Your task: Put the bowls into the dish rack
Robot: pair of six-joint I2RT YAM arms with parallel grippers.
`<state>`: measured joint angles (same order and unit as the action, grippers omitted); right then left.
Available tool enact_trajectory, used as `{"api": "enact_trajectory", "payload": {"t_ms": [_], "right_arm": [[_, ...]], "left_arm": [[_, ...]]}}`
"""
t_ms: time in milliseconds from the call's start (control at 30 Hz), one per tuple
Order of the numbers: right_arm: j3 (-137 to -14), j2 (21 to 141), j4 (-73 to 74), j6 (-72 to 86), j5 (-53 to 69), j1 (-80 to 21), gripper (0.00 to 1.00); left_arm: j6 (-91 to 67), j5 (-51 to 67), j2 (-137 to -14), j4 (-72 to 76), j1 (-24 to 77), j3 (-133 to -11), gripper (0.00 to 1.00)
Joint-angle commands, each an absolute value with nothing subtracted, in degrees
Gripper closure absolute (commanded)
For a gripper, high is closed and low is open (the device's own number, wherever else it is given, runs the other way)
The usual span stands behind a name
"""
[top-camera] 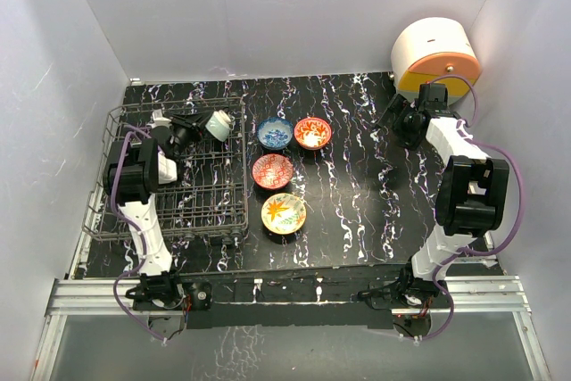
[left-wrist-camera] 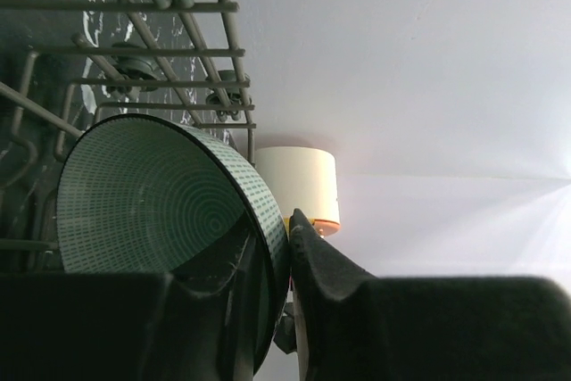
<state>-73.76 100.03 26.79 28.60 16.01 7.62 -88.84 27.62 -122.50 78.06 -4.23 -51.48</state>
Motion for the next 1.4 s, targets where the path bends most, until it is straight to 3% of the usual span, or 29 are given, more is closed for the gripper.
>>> {"api": "enact_trajectory", "payload": {"t_ms": [0,400,667,867,1100,1367], "right_arm": [[-75.81,99.67,25.14,27.95,15.47,7.82,0.09],[-75.56,99.67,25.15,27.77,15.85,7.82,0.10],[-76.01,99.67,25.27,27.99,16.65,7.78,0.10],[-75.59,99.67,25.03,28.04,17.11,7.80,0.10],[-75.23,99.67,25.02,28.04,17.44,7.80,0.10],[-74.98,99.67,24.76,28.20,17.83,7.84,0.10]], "left_arm": [[-87.62,29.64,-123.84,83.38,-5.54,-49.13,0.82],[-89.52,32.10,-127.47,88.46,-7.18,-47.09,0.60],[-85.78,33.37,-122.99,81.22,-9.51,-44.24,0.26],[-75.35,36.24,-116.91,59.51,-10.46,-47.14,0.03],[-54.89,32.91,-111.71,15.87,-10.46,-60.34,0.03],[-42.60,24.93,-110.15,-9.57,-10.46,-69.59,0.03]]}}
